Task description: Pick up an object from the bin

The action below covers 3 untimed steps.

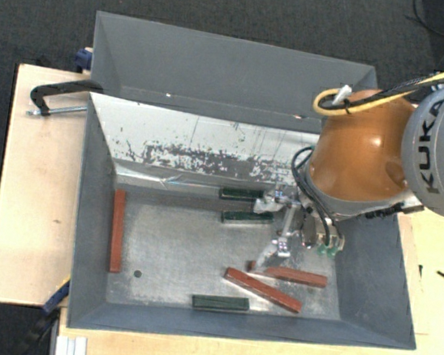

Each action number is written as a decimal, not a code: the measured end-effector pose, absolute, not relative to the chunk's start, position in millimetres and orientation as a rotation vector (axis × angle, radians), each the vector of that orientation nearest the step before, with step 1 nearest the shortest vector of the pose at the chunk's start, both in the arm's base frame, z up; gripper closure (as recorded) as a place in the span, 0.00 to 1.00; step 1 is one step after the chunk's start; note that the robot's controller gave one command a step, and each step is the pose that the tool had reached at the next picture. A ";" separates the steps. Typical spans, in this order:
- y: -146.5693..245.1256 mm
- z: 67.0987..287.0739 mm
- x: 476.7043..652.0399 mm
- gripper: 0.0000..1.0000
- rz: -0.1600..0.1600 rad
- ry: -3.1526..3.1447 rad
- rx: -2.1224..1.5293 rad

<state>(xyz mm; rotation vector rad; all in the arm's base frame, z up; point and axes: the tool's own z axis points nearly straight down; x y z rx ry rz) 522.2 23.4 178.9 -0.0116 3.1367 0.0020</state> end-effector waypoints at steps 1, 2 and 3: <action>32.1 113.0 551.4 0.00 0.001 3.133 -0.126; 33.1 88.6 561.8 0.00 0.002 3.134 -0.111; 11.6 77.6 589.9 0.00 0.003 3.135 -0.119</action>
Offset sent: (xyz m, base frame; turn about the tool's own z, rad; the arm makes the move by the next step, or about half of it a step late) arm 0.0504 0.0096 -0.1089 -0.0623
